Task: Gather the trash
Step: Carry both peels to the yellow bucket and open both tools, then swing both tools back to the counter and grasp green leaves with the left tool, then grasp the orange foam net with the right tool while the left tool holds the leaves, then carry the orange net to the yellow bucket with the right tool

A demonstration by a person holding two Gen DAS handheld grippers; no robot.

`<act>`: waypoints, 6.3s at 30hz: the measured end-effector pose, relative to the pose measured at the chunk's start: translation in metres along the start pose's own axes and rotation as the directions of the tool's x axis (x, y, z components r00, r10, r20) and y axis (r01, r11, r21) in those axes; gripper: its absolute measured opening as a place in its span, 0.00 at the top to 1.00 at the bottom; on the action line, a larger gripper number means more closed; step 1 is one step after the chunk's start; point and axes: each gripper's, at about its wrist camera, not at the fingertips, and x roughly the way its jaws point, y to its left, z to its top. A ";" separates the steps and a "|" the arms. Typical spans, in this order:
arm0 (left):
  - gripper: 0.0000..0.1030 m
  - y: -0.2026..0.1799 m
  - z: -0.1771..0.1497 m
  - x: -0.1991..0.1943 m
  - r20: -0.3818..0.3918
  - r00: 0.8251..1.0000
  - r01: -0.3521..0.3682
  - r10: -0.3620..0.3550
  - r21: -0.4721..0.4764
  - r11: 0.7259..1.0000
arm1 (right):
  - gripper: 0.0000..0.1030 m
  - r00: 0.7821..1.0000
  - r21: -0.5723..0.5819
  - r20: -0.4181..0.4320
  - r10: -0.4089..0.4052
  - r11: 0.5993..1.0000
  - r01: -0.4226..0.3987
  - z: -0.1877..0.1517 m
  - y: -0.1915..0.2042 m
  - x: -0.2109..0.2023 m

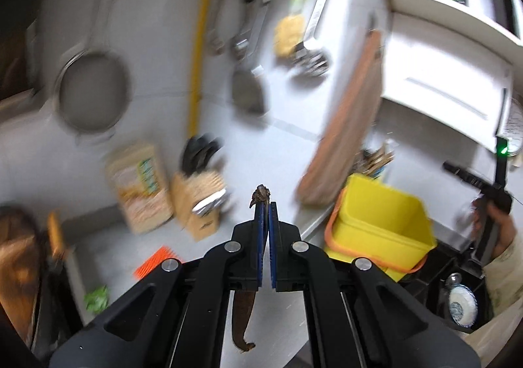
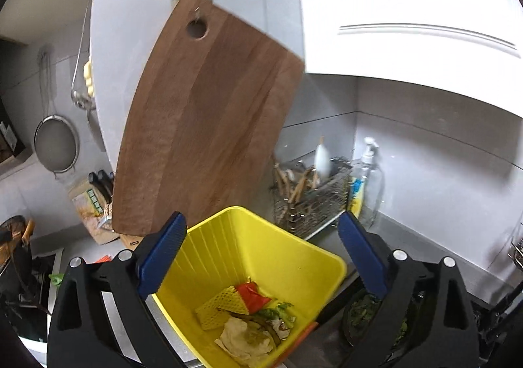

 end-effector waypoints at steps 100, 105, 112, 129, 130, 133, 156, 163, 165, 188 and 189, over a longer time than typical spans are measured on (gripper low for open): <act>0.96 0.116 -0.180 0.046 -0.352 0.793 -0.576 0.497 -0.167 0.800 | 0.08 0.716 -0.302 -0.245 0.654 0.650 -0.698 -0.055 0.217 0.050; 0.96 0.098 -0.178 0.029 -0.332 0.787 -0.586 0.520 -0.139 0.798 | 0.08 0.619 -0.238 -0.352 0.702 0.572 -0.785 -0.084 0.272 0.109; 0.96 0.087 -0.177 0.007 -0.319 0.771 -0.617 0.551 -0.159 0.771 | 0.08 0.609 -0.255 -0.548 0.574 0.578 -0.775 -0.157 0.380 0.222; 0.96 0.082 -0.179 -0.022 -0.339 0.726 -0.675 0.599 -0.179 0.716 | 0.10 0.601 -0.306 -0.729 0.328 0.629 -0.714 -0.227 0.515 0.335; 0.96 0.083 -0.179 -0.022 -0.340 0.726 -0.675 0.598 -0.181 0.716 | 0.21 0.617 -0.318 -0.717 0.324 0.636 -0.703 -0.229 0.512 0.334; 0.96 0.084 -0.178 -0.021 -0.336 0.733 -0.668 0.592 -0.185 0.721 | 0.87 0.577 -0.254 -0.729 0.369 0.637 -0.728 -0.221 0.502 0.329; 0.96 0.072 -0.170 0.000 -0.288 0.810 -0.568 0.511 -0.169 0.806 | 0.89 0.467 -0.046 -0.544 0.697 0.531 -0.846 -0.126 0.347 0.146; 0.96 0.067 -0.171 0.011 -0.299 0.830 -0.530 0.471 -0.156 0.834 | 0.89 0.704 -0.079 -0.279 0.653 0.716 -0.694 -0.039 0.222 0.086; 0.96 0.065 -0.169 0.015 -0.295 0.839 -0.513 0.458 -0.147 0.846 | 0.89 0.785 -0.067 -0.204 0.585 0.791 -0.608 -0.021 0.183 0.081; 0.96 -0.001 -0.086 0.040 -0.200 0.940 -0.281 0.278 0.015 0.960 | 0.22 0.962 -0.054 -0.269 0.051 0.996 -0.068 -0.058 0.023 0.068; 0.96 -0.005 -0.083 0.042 -0.197 0.942 -0.273 0.273 0.025 0.962 | 0.22 0.961 -0.046 -0.268 0.062 0.996 -0.077 -0.059 0.021 0.066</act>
